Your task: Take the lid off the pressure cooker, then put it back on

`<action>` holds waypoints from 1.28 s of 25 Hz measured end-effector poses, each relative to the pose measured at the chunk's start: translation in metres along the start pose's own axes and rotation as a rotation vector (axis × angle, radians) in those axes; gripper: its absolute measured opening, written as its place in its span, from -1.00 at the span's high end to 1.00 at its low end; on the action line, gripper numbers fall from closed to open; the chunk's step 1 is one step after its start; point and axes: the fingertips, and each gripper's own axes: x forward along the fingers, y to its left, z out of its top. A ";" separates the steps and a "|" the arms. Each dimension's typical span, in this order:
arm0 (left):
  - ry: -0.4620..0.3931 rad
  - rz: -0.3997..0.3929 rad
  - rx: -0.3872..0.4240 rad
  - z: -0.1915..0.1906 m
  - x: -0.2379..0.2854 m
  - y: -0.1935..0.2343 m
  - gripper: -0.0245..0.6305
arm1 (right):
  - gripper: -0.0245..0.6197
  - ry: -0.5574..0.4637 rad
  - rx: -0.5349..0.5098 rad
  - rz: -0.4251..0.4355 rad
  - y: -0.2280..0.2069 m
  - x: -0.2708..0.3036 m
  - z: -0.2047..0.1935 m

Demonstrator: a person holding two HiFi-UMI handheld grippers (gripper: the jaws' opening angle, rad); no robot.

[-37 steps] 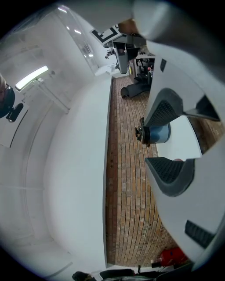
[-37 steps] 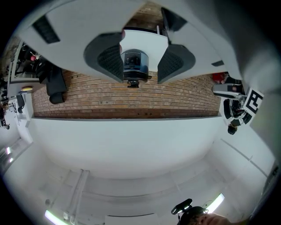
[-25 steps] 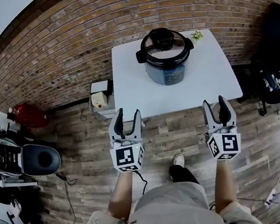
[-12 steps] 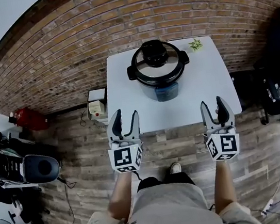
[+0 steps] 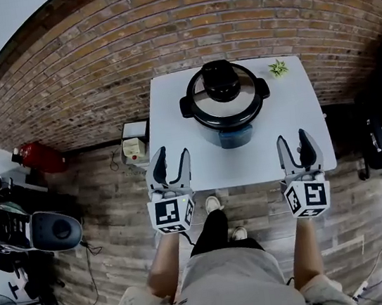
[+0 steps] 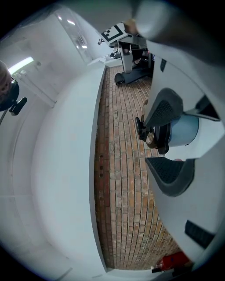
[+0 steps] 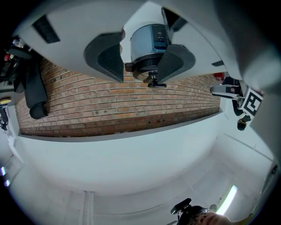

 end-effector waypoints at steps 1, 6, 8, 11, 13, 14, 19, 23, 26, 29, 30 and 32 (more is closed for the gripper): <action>-0.003 -0.001 -0.002 -0.001 0.005 0.004 0.21 | 0.13 -0.001 -0.004 -0.001 0.002 0.006 0.001; -0.025 -0.005 -0.021 -0.003 0.041 0.026 0.21 | 0.13 -0.014 -0.041 0.008 0.009 0.042 0.009; -0.035 -0.015 -0.018 0.002 0.058 0.035 0.21 | 0.13 -0.023 -0.055 0.005 0.011 0.058 0.017; -0.055 -0.033 -0.014 0.014 0.082 0.050 0.21 | 0.13 -0.048 -0.080 0.005 0.017 0.085 0.036; -0.066 -0.039 -0.023 0.019 0.095 0.062 0.21 | 0.13 -0.063 -0.102 0.015 0.025 0.102 0.047; -0.069 -0.041 -0.028 0.021 0.102 0.067 0.21 | 0.13 -0.068 -0.114 0.018 0.028 0.109 0.051; -0.070 -0.069 -0.026 0.022 0.127 0.084 0.21 | 0.13 -0.067 -0.133 0.006 0.038 0.138 0.058; -0.068 -0.108 -0.025 0.019 0.147 0.096 0.21 | 0.13 -0.068 -0.153 -0.013 0.042 0.156 0.061; -0.054 -0.152 -0.040 0.013 0.161 0.105 0.21 | 0.12 -0.066 -0.165 -0.022 0.046 0.168 0.061; -0.023 -0.234 -0.054 0.004 0.172 0.107 0.21 | 0.12 -0.060 -0.193 0.002 0.053 0.178 0.063; -0.008 -0.270 -0.052 0.000 0.175 0.107 0.21 | 0.12 -0.058 -0.208 0.020 0.057 0.181 0.065; 0.024 -0.347 -0.052 -0.008 0.180 0.103 0.21 | 0.12 -0.051 -0.250 0.062 0.064 0.187 0.068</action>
